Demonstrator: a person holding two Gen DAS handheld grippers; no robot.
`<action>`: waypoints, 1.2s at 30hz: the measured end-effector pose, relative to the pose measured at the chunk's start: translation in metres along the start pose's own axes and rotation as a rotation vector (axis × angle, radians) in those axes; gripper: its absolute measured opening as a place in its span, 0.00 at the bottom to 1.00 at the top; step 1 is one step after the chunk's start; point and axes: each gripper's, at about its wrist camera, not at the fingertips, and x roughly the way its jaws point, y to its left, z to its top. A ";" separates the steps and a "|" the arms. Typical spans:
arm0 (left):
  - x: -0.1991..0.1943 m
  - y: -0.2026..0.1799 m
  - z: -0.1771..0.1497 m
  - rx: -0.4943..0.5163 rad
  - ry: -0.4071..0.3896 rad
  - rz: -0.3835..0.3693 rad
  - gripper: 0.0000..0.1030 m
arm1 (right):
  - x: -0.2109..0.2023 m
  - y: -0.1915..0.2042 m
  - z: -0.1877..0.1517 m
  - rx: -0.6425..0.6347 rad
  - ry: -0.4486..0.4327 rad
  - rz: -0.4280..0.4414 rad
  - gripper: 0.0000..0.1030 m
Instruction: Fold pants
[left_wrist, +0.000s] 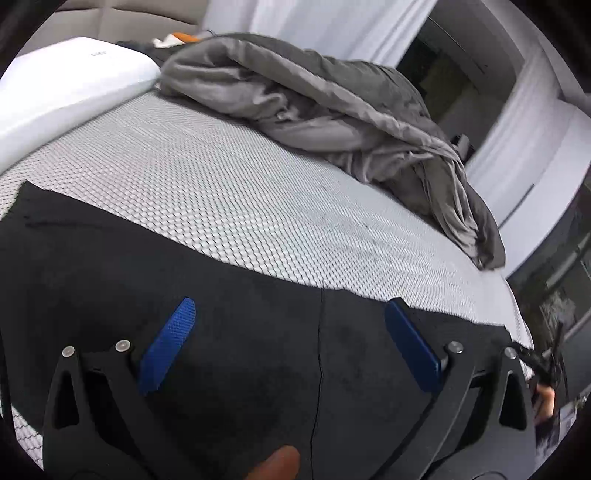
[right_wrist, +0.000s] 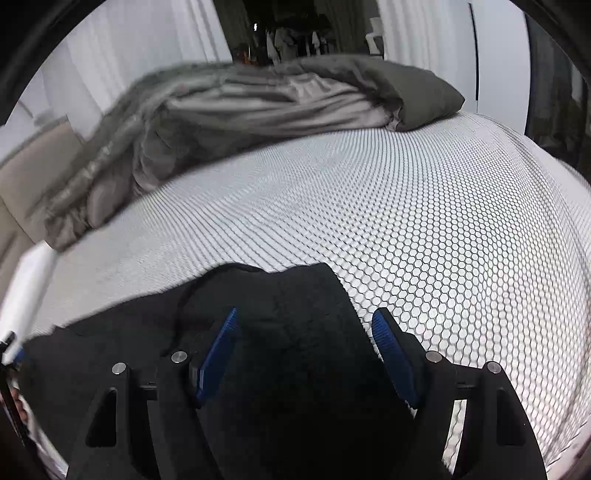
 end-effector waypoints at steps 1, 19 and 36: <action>0.003 0.000 -0.001 -0.005 0.006 0.004 0.99 | 0.005 0.001 0.001 -0.010 0.019 0.016 0.73; 0.017 -0.027 -0.022 0.022 0.039 -0.027 0.99 | -0.025 -0.001 0.001 -0.086 0.005 0.347 0.45; 0.052 -0.012 -0.034 0.048 0.167 0.122 0.99 | -0.007 -0.024 0.011 0.154 -0.148 0.007 0.05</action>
